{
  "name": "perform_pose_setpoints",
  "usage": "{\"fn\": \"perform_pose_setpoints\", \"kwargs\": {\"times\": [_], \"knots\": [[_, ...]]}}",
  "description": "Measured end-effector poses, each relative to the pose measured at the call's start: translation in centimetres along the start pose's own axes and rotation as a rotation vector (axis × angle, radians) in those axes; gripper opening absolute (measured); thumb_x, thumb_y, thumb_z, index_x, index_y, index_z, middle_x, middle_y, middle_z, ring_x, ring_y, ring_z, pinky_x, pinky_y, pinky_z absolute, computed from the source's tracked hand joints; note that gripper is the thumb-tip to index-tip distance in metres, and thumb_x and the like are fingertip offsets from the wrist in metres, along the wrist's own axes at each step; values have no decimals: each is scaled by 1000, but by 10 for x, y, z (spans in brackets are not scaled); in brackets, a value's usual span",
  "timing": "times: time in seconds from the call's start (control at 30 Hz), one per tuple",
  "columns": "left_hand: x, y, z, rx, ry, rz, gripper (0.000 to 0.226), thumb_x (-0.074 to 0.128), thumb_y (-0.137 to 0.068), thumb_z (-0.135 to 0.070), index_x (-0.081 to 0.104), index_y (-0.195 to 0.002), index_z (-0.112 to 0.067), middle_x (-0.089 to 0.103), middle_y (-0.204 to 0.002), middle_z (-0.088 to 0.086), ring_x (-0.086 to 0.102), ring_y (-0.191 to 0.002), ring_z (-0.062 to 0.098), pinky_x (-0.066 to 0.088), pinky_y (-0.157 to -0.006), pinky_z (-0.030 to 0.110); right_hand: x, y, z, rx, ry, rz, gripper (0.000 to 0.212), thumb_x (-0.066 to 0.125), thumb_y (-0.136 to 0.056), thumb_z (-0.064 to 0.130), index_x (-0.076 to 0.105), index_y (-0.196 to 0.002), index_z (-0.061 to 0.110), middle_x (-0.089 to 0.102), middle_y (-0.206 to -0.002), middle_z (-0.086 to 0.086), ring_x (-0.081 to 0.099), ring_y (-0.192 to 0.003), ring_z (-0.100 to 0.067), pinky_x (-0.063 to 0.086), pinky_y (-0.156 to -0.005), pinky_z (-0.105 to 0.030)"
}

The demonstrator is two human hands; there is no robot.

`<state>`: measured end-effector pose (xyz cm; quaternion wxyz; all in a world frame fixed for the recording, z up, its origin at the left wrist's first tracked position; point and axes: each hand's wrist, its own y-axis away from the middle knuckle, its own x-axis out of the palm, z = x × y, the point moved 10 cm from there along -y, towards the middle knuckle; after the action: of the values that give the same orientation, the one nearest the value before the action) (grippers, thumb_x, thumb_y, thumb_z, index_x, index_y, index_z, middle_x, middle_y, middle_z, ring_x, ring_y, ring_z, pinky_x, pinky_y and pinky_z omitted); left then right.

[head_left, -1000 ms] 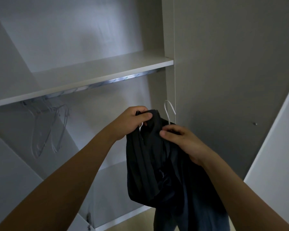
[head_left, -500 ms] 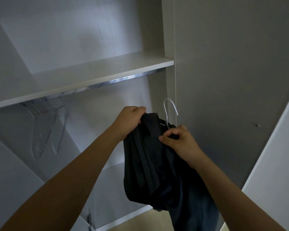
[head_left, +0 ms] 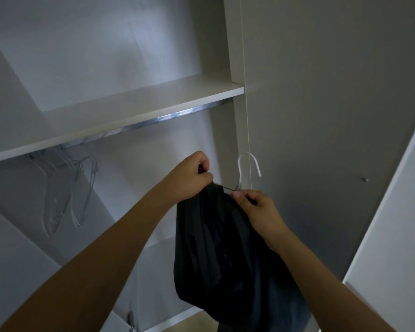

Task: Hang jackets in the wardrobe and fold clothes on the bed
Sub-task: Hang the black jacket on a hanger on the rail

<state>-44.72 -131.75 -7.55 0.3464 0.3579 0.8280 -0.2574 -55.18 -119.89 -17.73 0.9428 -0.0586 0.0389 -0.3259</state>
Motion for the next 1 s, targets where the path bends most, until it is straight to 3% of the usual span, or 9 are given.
{"fn": "perform_pose_setpoints", "kwargs": {"times": [0.13, 0.23, 0.3, 0.4, 0.53, 0.73, 0.83, 0.9, 1.0], "knots": [[-7, 15, -27, 207, -107, 175, 28, 56, -94, -11, 39, -93, -33, 53, -79, 6, 49, -66, 13, 44, -63, 27, -9, -4, -3, 40, -84, 34, 48, 41, -100, 0, 58, -127, 36, 54, -78, -1, 51, -61, -6, 45, -63, -16], [-9, 28, -66, 476, -431, 162, 33, 57, -94, -12, 31, -95, -32, 48, -63, -2, 47, -53, 14, 35, -49, 19, 6, -6, 17, -33, -94, 146, 75, 37, -92, -11, 44, -130, 53, 56, -69, 3, 51, -58, -9, 47, -61, -18], [-13, 39, -88, 647, -624, 90, 31, 57, -93, -15, 31, -97, -29, 41, -56, -9, 42, -46, 10, 27, -47, 18, 15, -7, 29, -74, -71, 199, 79, 48, -89, -7, 41, -131, 60, 58, -88, -6, 57, -72, -15, 49, -72, -19], [-23, 45, -100, 718, -655, 55, 22, 54, -90, -23, 33, -98, -26, 40, -55, -11, 42, -46, 8, 29, -46, 22, 30, -6, 37, -81, 1, 297, 69, 71, -85, 25, 40, -125, 71, 40, -112, 0, 52, -97, 4, 40, -79, 2], [-37, 37, -91, 587, -388, 73, 20, 55, -89, -29, 36, -96, -31, 56, -68, -2, 54, -57, 13, 43, -52, 30, 40, -12, 52, -157, 78, 276, 10, 71, -84, 42, 71, -93, 38, 39, -100, 4, 43, -96, 9, 35, -79, 1], [-61, 17, -30, 133, -99, -172, 25, 63, -91, -33, 45, -83, -18, 45, -64, -1, 42, -54, 8, 36, -55, 24, 33, -18, 45, -112, 137, 137, 30, 50, -97, 45, 51, -75, 25, 45, -89, 4, 53, -66, 11, 38, -57, -2], [-44, 21, 7, -198, 504, -111, 30, 59, -73, -20, 30, -67, -16, 32, -50, -2, 29, -46, 13, 25, -51, 27, 31, -17, 44, -125, 140, 175, 21, 45, -102, 23, 60, -88, 17, 45, -94, 3, 54, -80, -3, 39, -64, -2], [-34, 26, 13, -265, 789, -61, 25, 45, -55, -13, 24, -69, -19, 26, -53, 0, 25, -45, 13, 20, -49, 25, 29, -17, 41, -83, 72, 191, 21, 45, -101, 15, 62, -87, 16, 47, -96, -1, 55, -80, -9, 41, -64, -5], [-32, 30, 18, -234, 775, -62, 29, 52, -49, -9, 32, -70, -17, 31, -68, 6, 36, -56, 16, 27, -56, 29, 28, -12, 39, 21, -53, 221, 24, 54, -92, 33, 61, -75, 16, 53, -90, -7, 57, -68, -10, 44, -57, -11]]}}
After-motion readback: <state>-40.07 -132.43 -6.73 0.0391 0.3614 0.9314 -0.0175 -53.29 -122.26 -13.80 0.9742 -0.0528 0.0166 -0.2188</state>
